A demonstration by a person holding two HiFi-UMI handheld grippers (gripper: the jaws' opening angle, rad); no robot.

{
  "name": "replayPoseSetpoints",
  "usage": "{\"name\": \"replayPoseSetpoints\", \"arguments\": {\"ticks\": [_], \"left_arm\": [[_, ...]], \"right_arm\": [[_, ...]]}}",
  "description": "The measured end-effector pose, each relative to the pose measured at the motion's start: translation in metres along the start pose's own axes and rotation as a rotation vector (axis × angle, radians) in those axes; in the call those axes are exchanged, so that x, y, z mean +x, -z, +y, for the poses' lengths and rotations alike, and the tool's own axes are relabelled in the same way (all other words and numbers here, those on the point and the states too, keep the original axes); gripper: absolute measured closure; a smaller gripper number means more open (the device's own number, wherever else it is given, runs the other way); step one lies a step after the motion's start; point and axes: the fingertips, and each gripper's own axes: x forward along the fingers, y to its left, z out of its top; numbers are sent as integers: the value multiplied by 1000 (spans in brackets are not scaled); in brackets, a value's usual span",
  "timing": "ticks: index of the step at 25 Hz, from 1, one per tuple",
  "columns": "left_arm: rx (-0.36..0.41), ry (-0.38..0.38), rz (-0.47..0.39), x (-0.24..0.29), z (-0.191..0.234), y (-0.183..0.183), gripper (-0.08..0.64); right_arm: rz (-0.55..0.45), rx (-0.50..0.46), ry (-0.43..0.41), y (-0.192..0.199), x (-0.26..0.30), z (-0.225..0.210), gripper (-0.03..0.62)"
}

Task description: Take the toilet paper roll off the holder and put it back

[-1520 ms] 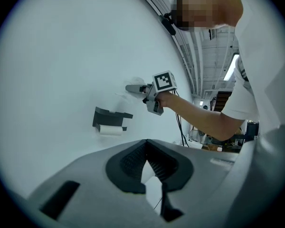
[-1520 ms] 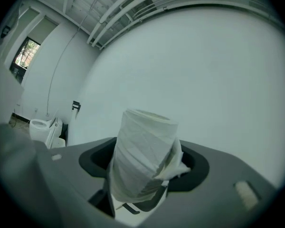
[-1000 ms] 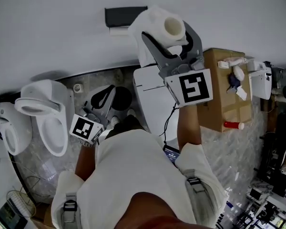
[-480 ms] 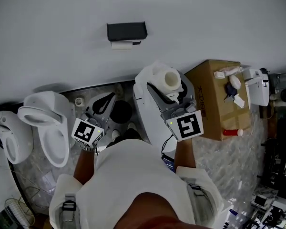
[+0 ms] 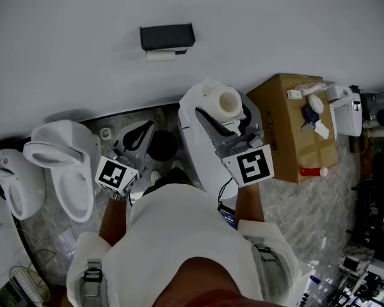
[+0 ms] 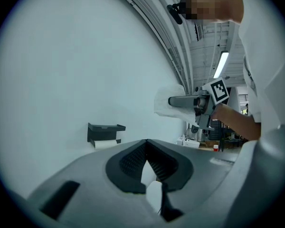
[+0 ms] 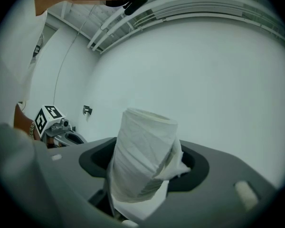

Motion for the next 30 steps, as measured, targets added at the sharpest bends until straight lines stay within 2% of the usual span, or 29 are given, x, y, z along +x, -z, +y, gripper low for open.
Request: {"name": "replayPoseSetpoints", "arguments": {"ticks": [8, 14, 17, 22, 30], "left_arm": [[-9, -5, -1, 4, 6, 3, 563], [-43, -4, 20, 19, 15, 19, 563], [-64, -5, 40, 25, 20, 31, 563], [-81, -14, 46, 29, 27, 42, 563], [-171, -81, 58, 28, 43, 68, 563]], "right_arm": [[34, 3, -9, 10, 4, -4, 270], [60, -6, -9, 19, 26, -24, 270], [67, -21, -10, 20, 45, -38, 270], [50, -100, -52, 14, 88, -48, 270], [30, -105, -96, 22, 165, -58, 270]]}}
